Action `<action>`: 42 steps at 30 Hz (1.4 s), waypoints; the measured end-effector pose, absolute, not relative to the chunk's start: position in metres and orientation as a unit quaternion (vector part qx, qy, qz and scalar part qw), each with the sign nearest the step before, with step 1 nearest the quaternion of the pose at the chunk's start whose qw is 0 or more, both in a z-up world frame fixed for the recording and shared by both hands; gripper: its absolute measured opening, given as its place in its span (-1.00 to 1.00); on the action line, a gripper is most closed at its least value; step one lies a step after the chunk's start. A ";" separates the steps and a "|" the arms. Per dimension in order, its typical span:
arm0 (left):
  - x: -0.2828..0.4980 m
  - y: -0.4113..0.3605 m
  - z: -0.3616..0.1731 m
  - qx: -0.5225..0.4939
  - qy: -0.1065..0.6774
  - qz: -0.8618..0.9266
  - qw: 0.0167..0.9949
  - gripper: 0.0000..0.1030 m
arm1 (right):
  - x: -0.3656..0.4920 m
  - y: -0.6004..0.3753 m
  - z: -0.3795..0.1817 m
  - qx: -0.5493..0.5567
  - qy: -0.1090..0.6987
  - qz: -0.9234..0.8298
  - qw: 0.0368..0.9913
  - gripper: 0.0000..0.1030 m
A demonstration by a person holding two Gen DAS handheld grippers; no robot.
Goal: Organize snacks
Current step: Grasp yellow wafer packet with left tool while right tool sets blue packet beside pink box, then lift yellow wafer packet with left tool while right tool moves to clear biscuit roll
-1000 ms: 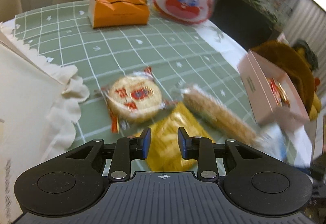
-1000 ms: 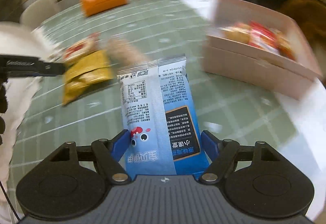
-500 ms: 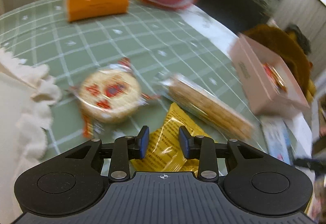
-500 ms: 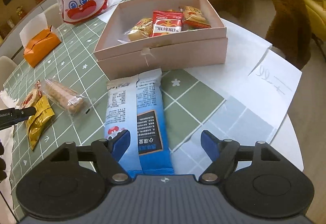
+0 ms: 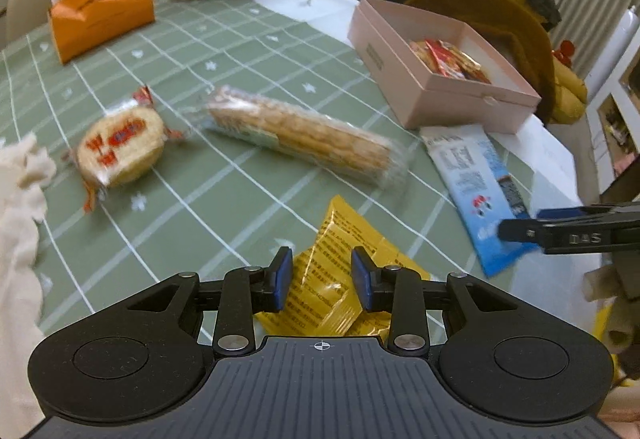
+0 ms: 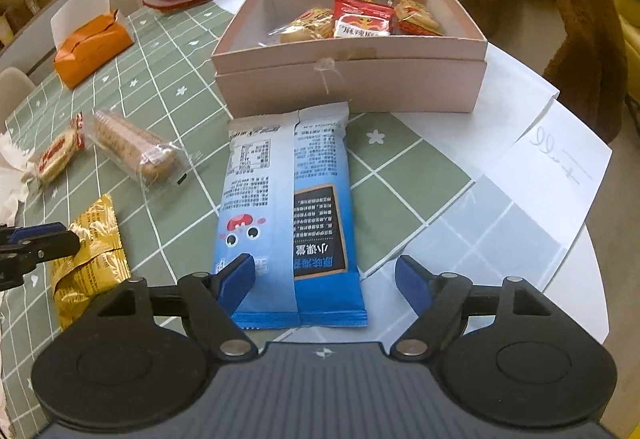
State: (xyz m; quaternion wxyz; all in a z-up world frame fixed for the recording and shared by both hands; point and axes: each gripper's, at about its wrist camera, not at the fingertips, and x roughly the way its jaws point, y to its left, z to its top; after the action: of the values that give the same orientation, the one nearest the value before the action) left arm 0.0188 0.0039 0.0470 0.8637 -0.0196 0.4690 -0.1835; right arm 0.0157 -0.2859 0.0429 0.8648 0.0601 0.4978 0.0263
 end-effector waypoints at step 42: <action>0.029 -0.001 0.033 -0.010 0.486 -0.209 0.849 0.24 | 0.022 -0.247 0.067 -0.027 0.451 0.085 0.888 0.80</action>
State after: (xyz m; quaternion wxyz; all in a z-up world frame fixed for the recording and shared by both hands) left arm 0.0292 -0.0011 0.0326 0.8486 -0.0097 0.4857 -0.2094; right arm 0.0222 -0.2473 0.0672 0.8882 -0.0273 0.4509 0.0847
